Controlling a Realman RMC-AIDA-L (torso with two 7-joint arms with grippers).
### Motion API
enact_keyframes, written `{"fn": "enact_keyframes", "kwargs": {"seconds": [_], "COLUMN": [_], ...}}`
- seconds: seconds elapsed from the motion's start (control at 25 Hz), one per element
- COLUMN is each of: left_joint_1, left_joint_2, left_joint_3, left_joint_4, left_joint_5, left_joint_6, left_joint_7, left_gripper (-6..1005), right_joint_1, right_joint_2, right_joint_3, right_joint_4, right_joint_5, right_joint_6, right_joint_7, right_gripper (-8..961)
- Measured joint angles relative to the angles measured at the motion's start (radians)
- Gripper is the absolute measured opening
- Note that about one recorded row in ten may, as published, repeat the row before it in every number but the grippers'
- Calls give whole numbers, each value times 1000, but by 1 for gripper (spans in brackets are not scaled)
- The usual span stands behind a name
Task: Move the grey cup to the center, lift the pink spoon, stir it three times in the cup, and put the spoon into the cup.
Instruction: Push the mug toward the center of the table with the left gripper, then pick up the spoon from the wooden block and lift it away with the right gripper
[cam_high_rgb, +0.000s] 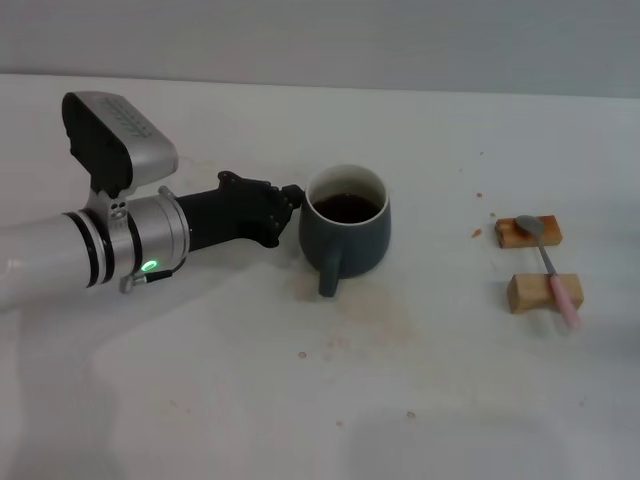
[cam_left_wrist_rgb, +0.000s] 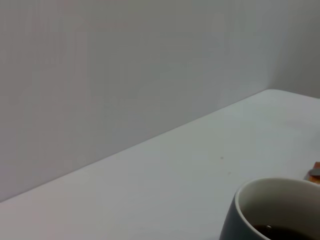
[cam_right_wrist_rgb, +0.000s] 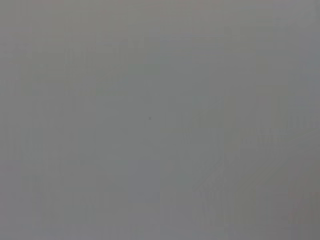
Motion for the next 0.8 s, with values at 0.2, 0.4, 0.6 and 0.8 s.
{"fn": "enact_keyframes", "kwargs": {"seconds": [0.2, 0.4, 0.6, 0.8], "left_joint_1": [-3, 1, 29, 77], "left_joint_2": [-7, -8, 12, 17], "left_joint_3": [0, -31, -153, -355], "left_joint_4": [-1, 3, 1, -5], "left_joint_5": [0, -5, -6, -6], "left_joint_6": [6, 7, 56, 148], "left_joint_7": [0, 0, 21, 98], "left_gripper": [98, 100, 101, 103], "right_joint_1": [-3, -3, -5, -9], "right_joint_2": [1, 1, 1, 2], "right_joint_3": [0, 0, -1, -3], "right_joint_4": [-1, -2, 1, 3], "right_joint_5": [0, 1, 1, 0], "right_joint_6": [0, 0, -1, -5], "right_joint_7": [0, 0, 0, -1], "right_gripper": [607, 608, 608, 607]}}
